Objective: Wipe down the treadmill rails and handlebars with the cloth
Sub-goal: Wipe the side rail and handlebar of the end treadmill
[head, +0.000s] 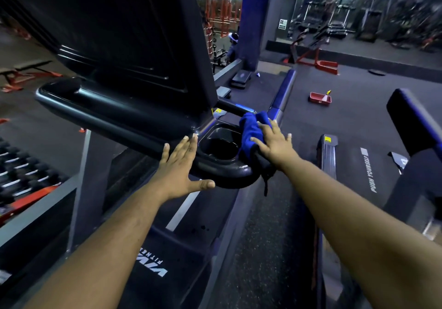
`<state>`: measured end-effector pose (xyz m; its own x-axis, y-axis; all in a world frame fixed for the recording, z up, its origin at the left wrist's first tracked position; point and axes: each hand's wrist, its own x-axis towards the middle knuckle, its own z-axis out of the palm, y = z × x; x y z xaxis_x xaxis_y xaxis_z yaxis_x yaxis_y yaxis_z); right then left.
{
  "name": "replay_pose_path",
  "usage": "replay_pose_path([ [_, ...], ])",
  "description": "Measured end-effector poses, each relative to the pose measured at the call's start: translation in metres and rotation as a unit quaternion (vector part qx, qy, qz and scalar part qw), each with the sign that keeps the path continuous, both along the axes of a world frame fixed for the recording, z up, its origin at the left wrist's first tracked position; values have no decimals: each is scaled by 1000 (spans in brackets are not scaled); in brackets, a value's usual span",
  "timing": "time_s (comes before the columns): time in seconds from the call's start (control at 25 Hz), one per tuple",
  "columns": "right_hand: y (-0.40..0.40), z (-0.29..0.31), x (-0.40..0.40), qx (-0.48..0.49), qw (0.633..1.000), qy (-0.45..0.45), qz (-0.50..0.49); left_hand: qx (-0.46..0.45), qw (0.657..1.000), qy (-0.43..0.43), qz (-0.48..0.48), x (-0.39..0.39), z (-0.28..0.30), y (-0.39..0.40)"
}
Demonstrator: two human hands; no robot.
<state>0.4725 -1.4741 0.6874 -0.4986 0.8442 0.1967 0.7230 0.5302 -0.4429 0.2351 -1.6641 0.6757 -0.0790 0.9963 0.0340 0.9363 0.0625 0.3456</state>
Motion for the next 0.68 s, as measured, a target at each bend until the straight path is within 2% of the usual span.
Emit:
replay_pose_path([
  [0.08,-17,-8,-10,-8,999,42,-17,-2,1000,-5,4,2,1,1],
  [0.24,-95,-26,-8,89,993,53,64,-16,999,-9,32,11,13,1],
  [0.32,-112,-26,2,127,983,71,115,9,999,7,42,27,23,4],
  [0.44,-111,-13,26,51,972,185,137,68,996,49,17,73,37,15],
  [0.56,-104,5,69,12,947,315,64,85,995,-43,1,137,62,32],
  [0.68,-90,16,122,27,937,350,-1,109,973,-200,-22,196,64,66],
])
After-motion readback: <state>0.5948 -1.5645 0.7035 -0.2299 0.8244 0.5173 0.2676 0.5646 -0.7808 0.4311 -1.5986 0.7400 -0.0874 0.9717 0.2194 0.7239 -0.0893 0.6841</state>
